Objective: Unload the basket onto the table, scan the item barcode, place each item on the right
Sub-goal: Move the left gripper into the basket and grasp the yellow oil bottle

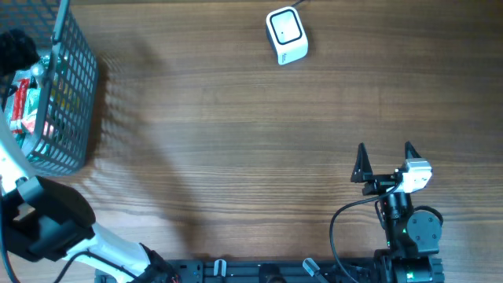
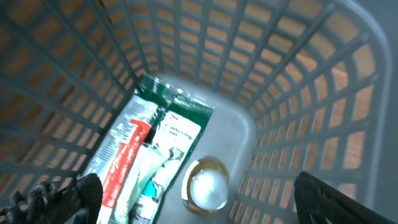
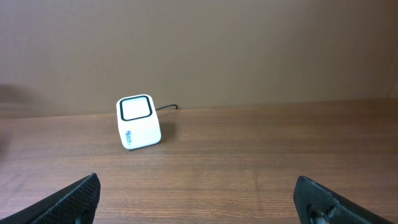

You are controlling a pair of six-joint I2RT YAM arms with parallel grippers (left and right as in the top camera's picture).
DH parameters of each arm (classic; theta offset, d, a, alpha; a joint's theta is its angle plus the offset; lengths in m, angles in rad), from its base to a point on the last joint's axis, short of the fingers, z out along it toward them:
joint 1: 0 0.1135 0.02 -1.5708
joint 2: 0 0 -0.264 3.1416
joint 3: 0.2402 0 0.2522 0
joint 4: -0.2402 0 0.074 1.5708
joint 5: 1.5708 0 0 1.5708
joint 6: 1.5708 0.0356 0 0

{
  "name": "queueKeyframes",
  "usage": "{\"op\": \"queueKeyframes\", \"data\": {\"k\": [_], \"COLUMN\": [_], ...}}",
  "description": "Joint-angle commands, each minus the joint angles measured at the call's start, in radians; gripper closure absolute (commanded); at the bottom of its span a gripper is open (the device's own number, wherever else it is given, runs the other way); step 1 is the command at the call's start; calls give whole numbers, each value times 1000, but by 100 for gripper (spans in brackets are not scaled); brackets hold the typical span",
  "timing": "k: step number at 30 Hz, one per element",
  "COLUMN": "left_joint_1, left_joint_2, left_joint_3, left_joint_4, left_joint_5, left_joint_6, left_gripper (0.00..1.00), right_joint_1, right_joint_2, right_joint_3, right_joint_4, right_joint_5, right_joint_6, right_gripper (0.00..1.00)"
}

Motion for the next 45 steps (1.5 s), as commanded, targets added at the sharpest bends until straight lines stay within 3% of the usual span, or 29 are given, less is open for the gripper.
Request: {"op": "queueKeyframes", "data": {"k": [1, 8, 20, 23, 26, 31, 45], "left_joint_1": [15, 17, 17, 17, 17, 17, 17], "left_joint_2": [53, 116, 212, 227, 227, 227, 104], "left_joint_3": [-2, -62, -78, -78, -78, -78, -77], "left_joint_4": [-33, -28, 2, 7, 20, 30, 70], "left_joint_5": [69, 69, 69, 69, 69, 69, 69], "left_joint_6": [89, 160, 166, 166, 166, 166, 154], "left_gripper": [9, 9, 23, 35, 39, 64, 74], "right_joint_1": [-6, -6, -6, -6, -6, -6, -6], "right_joint_2": [0, 0, 0, 0, 0, 0, 0], "right_joint_3": [-1, -1, -1, -1, -1, -1, -1], "right_joint_4": [3, 3, 3, 3, 3, 3, 3], "right_joint_5": [13, 13, 13, 13, 13, 13, 13], "right_joint_6": [6, 6, 6, 6, 6, 6, 6], "right_gripper": [0, 0, 0, 0, 0, 0, 0]}}
